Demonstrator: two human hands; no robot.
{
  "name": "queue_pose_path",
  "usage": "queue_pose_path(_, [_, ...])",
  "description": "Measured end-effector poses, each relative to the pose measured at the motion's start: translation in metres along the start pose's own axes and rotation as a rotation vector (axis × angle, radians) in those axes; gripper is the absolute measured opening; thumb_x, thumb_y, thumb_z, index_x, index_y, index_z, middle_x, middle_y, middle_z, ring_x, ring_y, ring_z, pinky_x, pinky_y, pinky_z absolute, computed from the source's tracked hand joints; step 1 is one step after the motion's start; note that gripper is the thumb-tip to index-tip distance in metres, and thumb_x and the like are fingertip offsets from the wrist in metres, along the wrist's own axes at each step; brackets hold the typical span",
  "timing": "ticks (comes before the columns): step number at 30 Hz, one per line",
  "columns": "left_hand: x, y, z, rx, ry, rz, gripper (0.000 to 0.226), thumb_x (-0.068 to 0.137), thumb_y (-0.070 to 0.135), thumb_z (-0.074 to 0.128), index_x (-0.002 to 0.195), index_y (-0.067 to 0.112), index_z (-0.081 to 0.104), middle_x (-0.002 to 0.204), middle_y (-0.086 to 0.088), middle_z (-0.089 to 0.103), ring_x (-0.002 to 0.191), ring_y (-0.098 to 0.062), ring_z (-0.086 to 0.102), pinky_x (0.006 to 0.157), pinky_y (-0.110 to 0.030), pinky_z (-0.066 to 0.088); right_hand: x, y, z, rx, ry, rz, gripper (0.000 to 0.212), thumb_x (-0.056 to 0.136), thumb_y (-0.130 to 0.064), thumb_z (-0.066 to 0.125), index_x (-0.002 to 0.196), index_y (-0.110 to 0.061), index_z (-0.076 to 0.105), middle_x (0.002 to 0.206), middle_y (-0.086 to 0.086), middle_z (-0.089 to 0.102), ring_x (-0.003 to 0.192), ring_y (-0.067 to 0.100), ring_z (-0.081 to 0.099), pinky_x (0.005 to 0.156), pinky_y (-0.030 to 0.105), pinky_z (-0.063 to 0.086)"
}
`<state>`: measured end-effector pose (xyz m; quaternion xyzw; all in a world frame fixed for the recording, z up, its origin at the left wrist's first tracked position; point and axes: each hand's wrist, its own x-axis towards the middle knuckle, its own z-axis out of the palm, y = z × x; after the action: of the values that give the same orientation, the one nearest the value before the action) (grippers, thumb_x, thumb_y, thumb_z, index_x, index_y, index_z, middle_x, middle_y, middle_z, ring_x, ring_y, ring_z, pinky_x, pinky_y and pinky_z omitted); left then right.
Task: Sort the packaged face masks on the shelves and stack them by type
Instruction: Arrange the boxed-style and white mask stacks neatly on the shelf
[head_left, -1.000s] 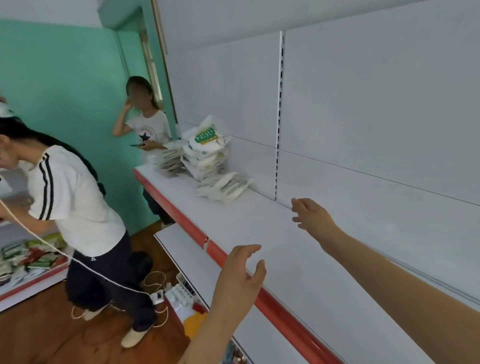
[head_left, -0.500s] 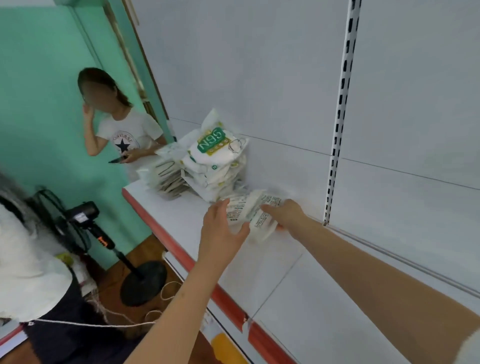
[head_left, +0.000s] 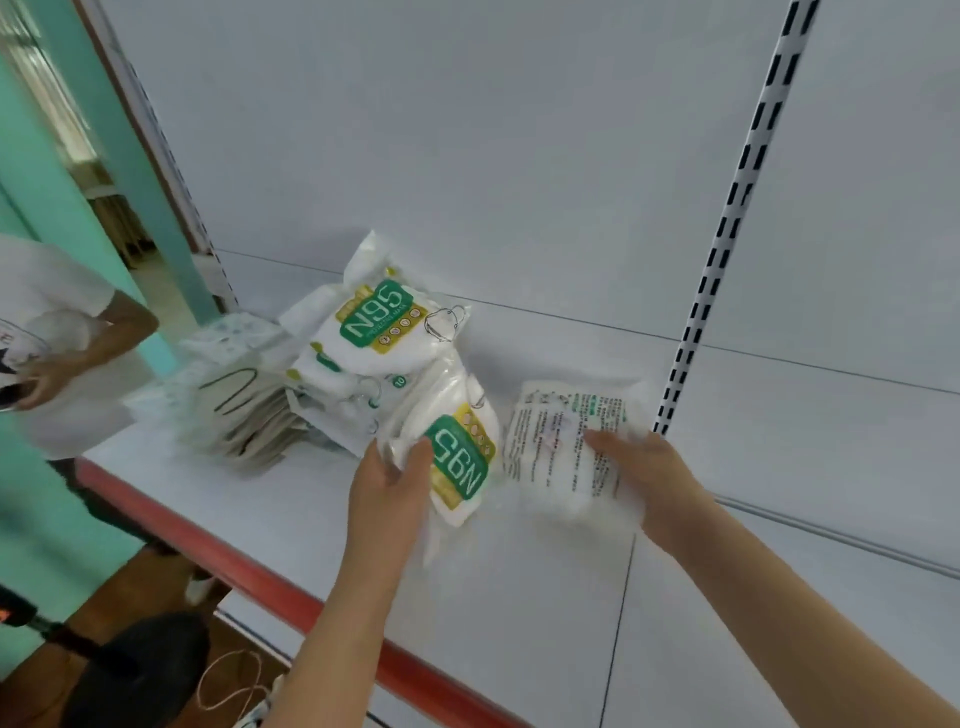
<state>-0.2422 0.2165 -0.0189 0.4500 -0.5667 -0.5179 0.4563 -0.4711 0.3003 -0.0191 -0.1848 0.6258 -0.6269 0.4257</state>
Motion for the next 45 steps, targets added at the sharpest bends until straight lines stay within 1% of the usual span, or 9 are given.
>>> queue_pose_path(3, [0.006, -0.003, 0.003, -0.295, -0.039, -0.235, 0.022, 0.101, 0.02, 0.056, 0.12, 0.023, 0.068, 0.105, -0.006, 0.077, 0.093, -0.021, 0.072, 0.08, -0.039, 0.057, -0.029, -0.007, -0.011, 0.028, 0.151, -0.085, 0.018, 0.09, -0.028, 0.072, 0.103, -0.015, 0.071, 0.089, 0.002, 0.078, 0.082, 0.023, 0.075, 0.07, 0.036, 0.058])
queue_pose_path(8, [0.0, -0.006, 0.018, -0.487, -0.244, -0.535, 0.023, 0.101, 0.024, 0.053, 0.111, 0.011, 0.071, 0.099, -0.013, 0.077, 0.079, -0.022, 0.073, 0.064, -0.033, 0.056, -0.068, -0.011, -0.005, 0.084, 0.235, -0.189, 0.021, 0.091, -0.034, 0.068, 0.101, -0.017, 0.073, 0.092, 0.004, 0.078, 0.086, 0.027, 0.075, 0.083, 0.047, 0.058])
queue_pose_path(16, [-0.008, 0.002, 0.037, -0.413, -0.229, -0.323, 0.032, 0.103, 0.032, 0.051, 0.131, 0.021, 0.062, 0.12, -0.007, 0.074, 0.108, -0.025, 0.071, 0.092, -0.046, 0.056, -0.096, -0.016, -0.002, -0.43, 0.584, -0.453, 0.022, 0.091, -0.041, 0.064, 0.096, -0.02, 0.058, 0.083, -0.006, 0.071, 0.072, 0.009, 0.067, 0.059, 0.029, 0.056])
queue_pose_path(19, [-0.023, 0.007, 0.047, -0.268, -0.379, -0.187, 0.051, 0.09, 0.058, 0.058, 0.131, 0.027, 0.06, 0.113, 0.008, 0.076, 0.107, -0.013, 0.071, 0.102, -0.041, 0.052, -0.086, -0.009, 0.012, -0.268, 0.408, -0.313, 0.032, 0.088, -0.05, 0.066, 0.1, -0.02, 0.067, 0.09, -0.005, 0.075, 0.085, 0.011, 0.071, 0.072, 0.028, 0.058])
queue_pose_path(23, [-0.026, 0.007, 0.036, 0.11, -0.801, 0.07, 0.104, 0.046, 0.102, 0.055, 0.135, 0.054, 0.035, 0.121, 0.054, 0.05, 0.116, 0.026, 0.048, 0.088, -0.001, 0.041, -0.088, -0.019, 0.021, 0.093, 0.059, -0.092, 0.055, 0.094, -0.062, 0.041, 0.127, -0.023, 0.063, 0.125, -0.003, 0.067, 0.103, 0.022, 0.071, 0.082, 0.037, 0.06])
queue_pose_path(28, [-0.021, -0.002, 0.035, 0.196, -0.763, 0.083, 0.094, 0.059, 0.071, 0.082, 0.137, 0.055, 0.034, 0.12, 0.042, 0.059, 0.114, 0.013, 0.058, 0.08, -0.004, 0.047, -0.088, -0.027, 0.003, 0.154, -0.013, -0.023, 0.056, 0.096, -0.059, 0.04, 0.137, -0.022, 0.05, 0.13, 0.001, 0.059, 0.096, 0.027, 0.073, 0.083, 0.039, 0.059])
queue_pose_path(31, [-0.021, -0.003, 0.043, -0.043, -0.49, -0.104, 0.035, 0.091, 0.028, 0.073, 0.122, 0.036, 0.06, 0.107, 0.021, 0.075, 0.107, -0.007, 0.07, 0.079, -0.015, 0.053, -0.081, -0.019, -0.003, -0.25, 0.166, -0.115, 0.052, 0.093, -0.052, 0.057, 0.133, -0.018, 0.056, 0.112, -0.003, 0.067, 0.092, 0.014, 0.069, 0.084, 0.032, 0.055])
queue_pose_path(34, [-0.023, 0.01, 0.042, -0.268, -0.523, -0.319, 0.036, 0.092, 0.025, 0.066, 0.127, 0.027, 0.063, 0.112, 0.007, 0.077, 0.104, -0.012, 0.073, 0.088, -0.033, 0.054, -0.078, -0.008, -0.012, -0.533, 0.228, -0.187, 0.077, 0.064, -0.069, 0.068, 0.131, -0.031, 0.054, 0.119, -0.007, 0.058, 0.099, 0.011, 0.065, 0.086, 0.032, 0.054])
queue_pose_path(45, [-0.017, 0.001, 0.028, -0.027, -0.71, -0.472, 0.046, 0.079, 0.001, 0.076, 0.124, 0.004, 0.065, 0.108, -0.011, 0.078, 0.1, -0.023, 0.075, 0.083, -0.03, 0.058, -0.077, 0.007, -0.071, 0.101, 0.182, -0.14, 0.024, 0.09, -0.003, 0.065, 0.113, -0.005, 0.06, 0.107, 0.018, 0.071, 0.09, 0.026, 0.071, 0.073, 0.034, 0.061])
